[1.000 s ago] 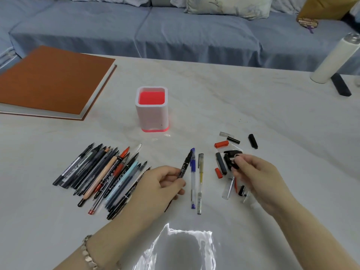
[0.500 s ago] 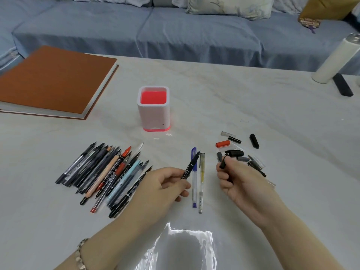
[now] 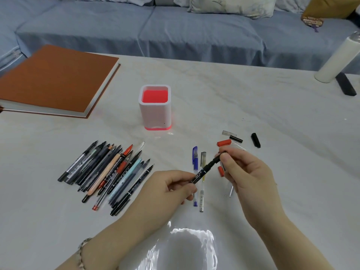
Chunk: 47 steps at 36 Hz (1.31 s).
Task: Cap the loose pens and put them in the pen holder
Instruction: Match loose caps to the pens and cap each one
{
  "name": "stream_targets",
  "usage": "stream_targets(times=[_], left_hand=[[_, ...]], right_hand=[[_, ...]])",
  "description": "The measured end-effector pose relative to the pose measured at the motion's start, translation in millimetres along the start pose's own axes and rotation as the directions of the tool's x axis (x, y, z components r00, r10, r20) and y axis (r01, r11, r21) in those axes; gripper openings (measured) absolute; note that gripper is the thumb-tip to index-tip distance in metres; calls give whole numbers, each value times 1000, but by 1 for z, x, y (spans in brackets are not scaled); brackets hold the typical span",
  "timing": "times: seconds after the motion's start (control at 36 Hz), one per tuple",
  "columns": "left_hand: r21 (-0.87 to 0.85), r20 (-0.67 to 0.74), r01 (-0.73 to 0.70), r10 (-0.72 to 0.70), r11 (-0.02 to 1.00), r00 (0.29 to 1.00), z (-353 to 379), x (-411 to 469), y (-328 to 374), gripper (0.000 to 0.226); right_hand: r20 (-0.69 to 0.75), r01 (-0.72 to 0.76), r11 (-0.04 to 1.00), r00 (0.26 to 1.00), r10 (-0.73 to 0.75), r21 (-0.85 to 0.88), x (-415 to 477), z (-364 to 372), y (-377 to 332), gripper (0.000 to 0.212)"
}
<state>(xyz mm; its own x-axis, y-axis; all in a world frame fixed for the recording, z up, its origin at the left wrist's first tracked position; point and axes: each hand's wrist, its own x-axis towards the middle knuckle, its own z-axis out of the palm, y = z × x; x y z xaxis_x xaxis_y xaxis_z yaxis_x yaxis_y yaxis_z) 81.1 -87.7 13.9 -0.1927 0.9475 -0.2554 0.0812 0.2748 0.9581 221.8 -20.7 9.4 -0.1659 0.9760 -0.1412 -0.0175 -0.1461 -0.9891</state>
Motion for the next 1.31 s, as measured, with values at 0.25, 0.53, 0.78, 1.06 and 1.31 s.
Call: stream_targets(times=[0.25,0.53,0.78,1.06,1.31], left_hand=[[245,57,-140,130,959,990,-3,-3,-2,30],[213,188,-62,22,975,982,-3,2,-6,21],[492,34,-25,10,870,999,-4,16,-18,18],[517,-11,-10,18,856,1000,-7,17,-25,17],[529,18,-76,78,845,997,-2,18,-21,18]], right_hand=[[143,-50,999,988,50,-5,-1,-8,-7,28],[131,16,1000,991,-14,-15,-8,-9,3,29],[-255,-135,984,962,101,-117,25,-39,26,11],[-176,-108,759,984,-9,-642,46,-62,34,25],[-89,-189,962,981,175,-195,20,-61,32,28]])
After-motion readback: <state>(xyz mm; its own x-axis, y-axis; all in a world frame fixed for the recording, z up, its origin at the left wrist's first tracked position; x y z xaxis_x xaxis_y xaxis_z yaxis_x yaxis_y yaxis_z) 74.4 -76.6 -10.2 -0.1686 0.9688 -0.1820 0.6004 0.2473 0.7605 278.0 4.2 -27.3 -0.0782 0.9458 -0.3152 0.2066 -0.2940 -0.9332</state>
